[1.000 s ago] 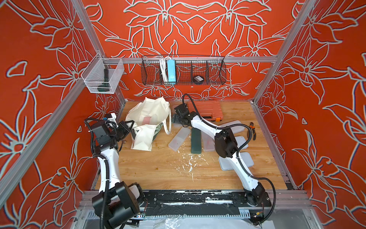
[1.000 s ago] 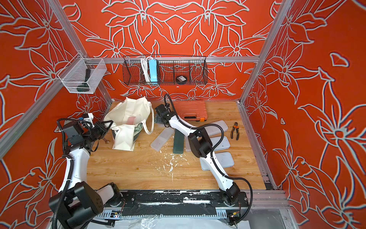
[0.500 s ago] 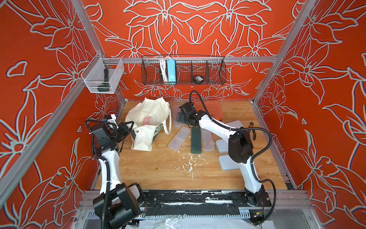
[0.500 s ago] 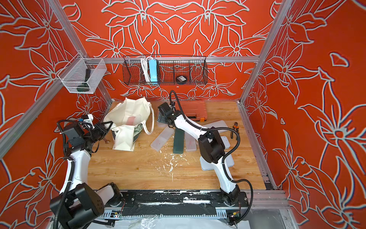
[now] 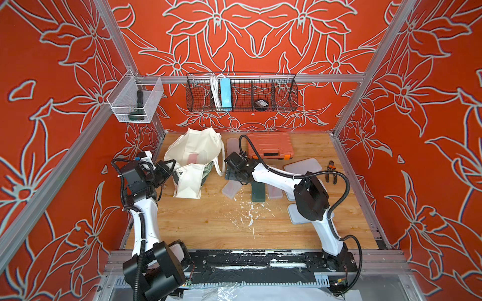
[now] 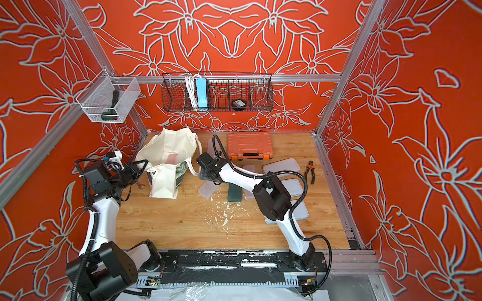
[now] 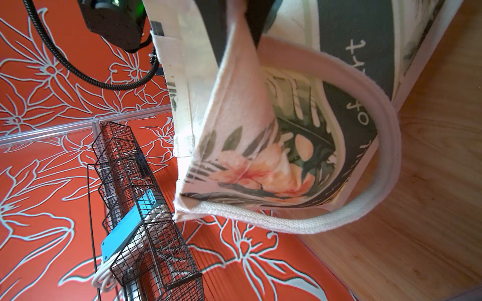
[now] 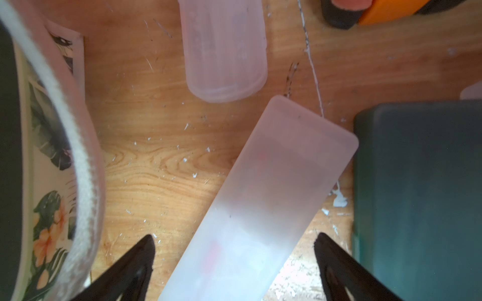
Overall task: Take out the pencil case from the canvas bag
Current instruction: Place the pencil case at the center of the board, then adjust the pencil case at the center of the board.
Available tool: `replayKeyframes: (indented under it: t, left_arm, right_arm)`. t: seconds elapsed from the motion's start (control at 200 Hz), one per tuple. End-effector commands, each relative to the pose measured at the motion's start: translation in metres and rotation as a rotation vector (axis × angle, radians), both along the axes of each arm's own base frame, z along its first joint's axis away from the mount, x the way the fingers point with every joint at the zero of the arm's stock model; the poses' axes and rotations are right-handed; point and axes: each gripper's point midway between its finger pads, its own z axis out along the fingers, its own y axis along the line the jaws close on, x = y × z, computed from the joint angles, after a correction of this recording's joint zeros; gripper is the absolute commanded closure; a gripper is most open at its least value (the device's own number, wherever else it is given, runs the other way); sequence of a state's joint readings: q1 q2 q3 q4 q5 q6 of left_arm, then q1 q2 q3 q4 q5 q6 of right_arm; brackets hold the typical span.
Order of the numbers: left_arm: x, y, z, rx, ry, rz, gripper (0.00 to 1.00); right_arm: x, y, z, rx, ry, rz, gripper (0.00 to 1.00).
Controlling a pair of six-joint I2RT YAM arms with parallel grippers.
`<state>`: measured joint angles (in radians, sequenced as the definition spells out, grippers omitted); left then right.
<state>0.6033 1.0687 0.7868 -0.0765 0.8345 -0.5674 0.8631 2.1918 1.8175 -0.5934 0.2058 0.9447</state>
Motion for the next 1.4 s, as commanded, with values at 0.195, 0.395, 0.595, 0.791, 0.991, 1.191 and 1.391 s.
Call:
replayKeyframes:
  t: [0.195, 0.395, 0.595, 0.791, 0.991, 1.191, 1.391]
  left_arm:
    - [-0.001, 0.001, 0.019, 0.029, -0.061, 0.005, 1.00]
    - [-0.002, 0.001, 0.020, 0.032, -0.062, 0.007, 1.00]
    - [-0.003, 0.001, 0.020, 0.036, -0.064, 0.007, 1.00]
    - [-0.003, 0.002, 0.019, 0.030, -0.060, 0.008, 1.00]
    - [-0.003, 0.002, 0.019, 0.029, -0.061, 0.010, 1.00]
    - [-0.004, 0.003, 0.019, 0.027, -0.062, 0.014, 1.00]
    - [-0.005, 0.003, 0.020, 0.025, -0.064, 0.016, 1.00]
  right_arm:
    - [-0.018, -0.005, -0.019, -0.051, 0.072, -0.053, 0.02]
    - [-0.019, 0.007, -0.032, -0.007, 0.106, -0.066, 0.02]
    - [-0.017, 0.011, -0.042, 0.007, 0.128, -0.116, 0.02]
    - [-0.017, 0.015, -0.052, -0.037, 0.163, -0.083, 0.11]
    - [-0.026, 0.001, -0.063, -0.111, 0.183, -0.069, 0.19]
    - [-0.031, -0.011, -0.061, -0.179, 0.172, -0.002, 0.25]
    - [-0.036, -0.029, -0.059, -0.308, 0.198, 0.116, 0.26]
